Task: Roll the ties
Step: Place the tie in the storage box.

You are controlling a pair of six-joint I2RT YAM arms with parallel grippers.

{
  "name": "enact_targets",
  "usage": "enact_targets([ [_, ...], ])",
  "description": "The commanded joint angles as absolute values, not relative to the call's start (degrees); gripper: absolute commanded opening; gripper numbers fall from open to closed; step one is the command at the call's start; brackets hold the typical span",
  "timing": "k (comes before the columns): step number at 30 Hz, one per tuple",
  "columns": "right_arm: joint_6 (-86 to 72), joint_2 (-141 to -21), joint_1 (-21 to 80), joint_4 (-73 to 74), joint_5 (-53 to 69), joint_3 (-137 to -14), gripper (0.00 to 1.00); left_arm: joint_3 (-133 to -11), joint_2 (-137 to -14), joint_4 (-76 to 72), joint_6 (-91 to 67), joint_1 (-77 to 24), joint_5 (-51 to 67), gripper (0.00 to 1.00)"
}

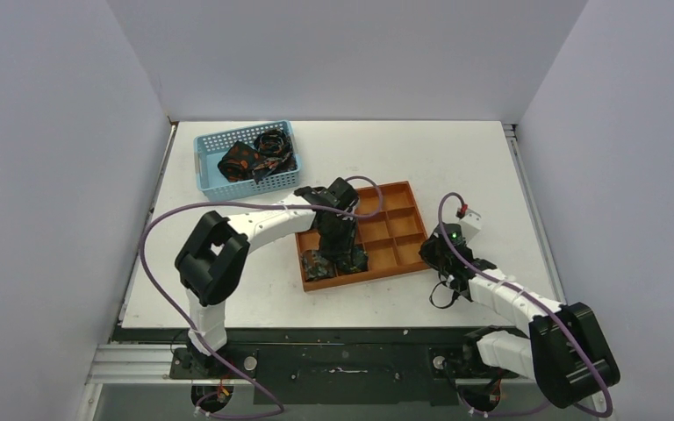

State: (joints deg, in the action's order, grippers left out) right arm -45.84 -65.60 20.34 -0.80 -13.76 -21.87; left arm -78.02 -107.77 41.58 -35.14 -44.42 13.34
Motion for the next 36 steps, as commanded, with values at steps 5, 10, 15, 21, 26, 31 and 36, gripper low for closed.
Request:
enact_targets([
  [5, -49.5, -61.1, 20.3, 1.0, -11.7, -18.6, 0.15, -92.2, -116.5, 59.7, -20.7, -43.1, -2.9, 0.0],
  [10, -57.4, -53.5, 21.6, 3.1, -9.7, -12.5, 0.11, -98.7, -118.7, 63.6, -18.8, -42.8, -8.3, 0.0],
  [15, -62.6, -52.6, 24.4, 2.3, -9.3, -10.8, 0.05, -97.8, -117.0, 64.3, -19.9, -43.2, -12.7, 0.0],
  [21, -62.2, -55.5, 26.2, 1.4, -10.8, -12.7, 0.05, -95.7, -115.2, 65.0, -23.1, -45.8, -18.2, 0.0],
  [26, -62.4, -56.8, 27.3, 0.4, -11.3, -12.7, 0.05, -97.7, -116.3, 63.7, -26.0, -48.8, -17.4, 0.0],
  [31, -62.6, -57.6, 27.7, -1.4, -11.6, -12.1, 0.05, -94.8, -115.6, 56.3, -30.3, -49.5, -10.5, 0.0],
  [36, -62.4, -57.8, 27.9, -1.4, -11.6, -11.9, 0.05, -89.1, -112.9, 43.8, -34.9, -49.2, -2.9, 0.0],
])
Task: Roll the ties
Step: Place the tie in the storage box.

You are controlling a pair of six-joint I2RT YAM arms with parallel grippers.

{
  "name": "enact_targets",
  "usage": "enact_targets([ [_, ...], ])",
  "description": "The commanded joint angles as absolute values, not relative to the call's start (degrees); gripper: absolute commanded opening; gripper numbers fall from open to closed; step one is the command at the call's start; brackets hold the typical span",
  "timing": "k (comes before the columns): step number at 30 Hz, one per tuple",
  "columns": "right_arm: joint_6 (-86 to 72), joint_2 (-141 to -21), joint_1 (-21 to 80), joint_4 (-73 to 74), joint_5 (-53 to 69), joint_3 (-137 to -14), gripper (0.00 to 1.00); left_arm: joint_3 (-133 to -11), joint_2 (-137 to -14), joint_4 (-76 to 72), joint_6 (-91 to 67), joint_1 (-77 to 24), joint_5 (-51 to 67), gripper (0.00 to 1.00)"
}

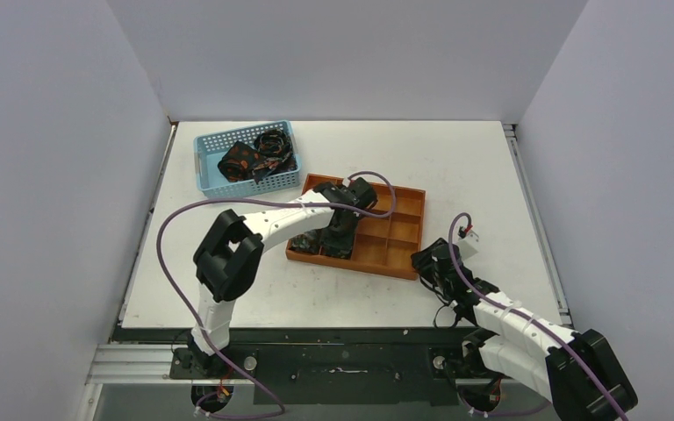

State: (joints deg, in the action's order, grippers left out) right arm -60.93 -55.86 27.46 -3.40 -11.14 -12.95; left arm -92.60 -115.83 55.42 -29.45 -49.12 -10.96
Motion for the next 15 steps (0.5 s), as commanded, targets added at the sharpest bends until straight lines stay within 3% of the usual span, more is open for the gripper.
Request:
enact_targets([
  [1, -62.3, -57.8, 27.9, -1.2, -11.7, -12.0, 0.05, -88.5, -112.8, 42.5, -35.6, -49.2, -2.4, 0.0],
  [4, -61.4, -57.2, 27.9, -0.3, -11.4, -12.5, 0.05, -87.3, -112.1, 41.2, -36.3, -49.2, -2.4, 0.02],
  [6, -60.0, -56.6, 27.9, 0.7, -10.7, -13.2, 0.08, -85.6, -110.6, 40.7, -36.1, -49.1, -2.9, 0.17],
  [10, -56.8, -54.9, 27.9, 3.9, -10.6, -15.1, 0.23, -83.7, -106.3, 41.2, -35.4, -48.4, -3.9, 0.42],
  [15, -53.1, -54.4, 27.9, 5.9, -10.0, -17.6, 0.45, -82.2, -102.1, 42.5, -34.5, -48.1, -5.0, 0.53],
])
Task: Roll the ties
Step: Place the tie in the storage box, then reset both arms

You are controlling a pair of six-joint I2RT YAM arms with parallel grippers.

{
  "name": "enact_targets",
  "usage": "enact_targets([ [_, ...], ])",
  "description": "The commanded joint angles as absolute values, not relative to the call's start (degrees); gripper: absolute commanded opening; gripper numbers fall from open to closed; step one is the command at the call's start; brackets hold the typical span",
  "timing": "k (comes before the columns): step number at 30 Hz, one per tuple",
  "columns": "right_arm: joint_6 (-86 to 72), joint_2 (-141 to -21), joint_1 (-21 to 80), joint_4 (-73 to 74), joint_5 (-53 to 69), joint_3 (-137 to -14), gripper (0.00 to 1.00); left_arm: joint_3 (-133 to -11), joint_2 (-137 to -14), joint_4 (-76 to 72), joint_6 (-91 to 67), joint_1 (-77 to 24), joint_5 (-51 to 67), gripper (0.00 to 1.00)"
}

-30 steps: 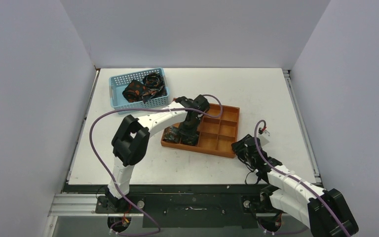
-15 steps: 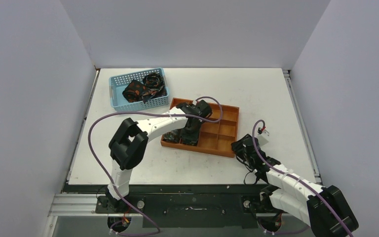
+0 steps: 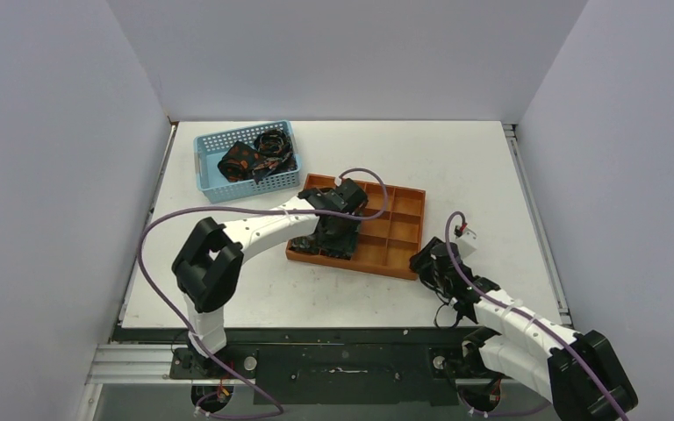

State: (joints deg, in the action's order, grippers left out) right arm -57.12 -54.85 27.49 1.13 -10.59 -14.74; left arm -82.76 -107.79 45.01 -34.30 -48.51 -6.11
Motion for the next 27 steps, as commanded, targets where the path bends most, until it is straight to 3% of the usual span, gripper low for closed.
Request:
enact_targets([
  [1, -52.5, -54.5, 28.0, 6.4, -9.7, -18.1, 0.51, -82.0, -101.5, 42.8, -34.4, -48.1, -5.2, 0.56],
  [9, -48.0, -51.0, 27.9, 13.1, -10.7, -23.4, 0.77, -80.6, -94.4, 44.5, -33.8, -48.0, -7.9, 0.96],
  [17, -39.0, -45.1, 27.9, 19.8, -11.7, -33.3, 0.99, -76.2, -79.6, 43.1, -31.6, -47.9, -12.2, 0.97],
  [22, -34.6, -41.9, 28.2, 19.3, -11.3, -34.8, 1.0, -64.1, -62.6, 36.3, -34.6, -48.0, -26.5, 0.96],
  [23, -34.0, -41.5, 28.1, 19.3, -11.7, -34.8, 0.96, -61.9, -59.3, 35.3, -35.0, -48.0, -28.6, 0.96],
  [27, -32.6, -40.5, 28.2, 19.2, -13.2, -34.3, 0.95, -54.9, -49.4, 32.1, -36.9, -47.6, -31.3, 0.97],
])
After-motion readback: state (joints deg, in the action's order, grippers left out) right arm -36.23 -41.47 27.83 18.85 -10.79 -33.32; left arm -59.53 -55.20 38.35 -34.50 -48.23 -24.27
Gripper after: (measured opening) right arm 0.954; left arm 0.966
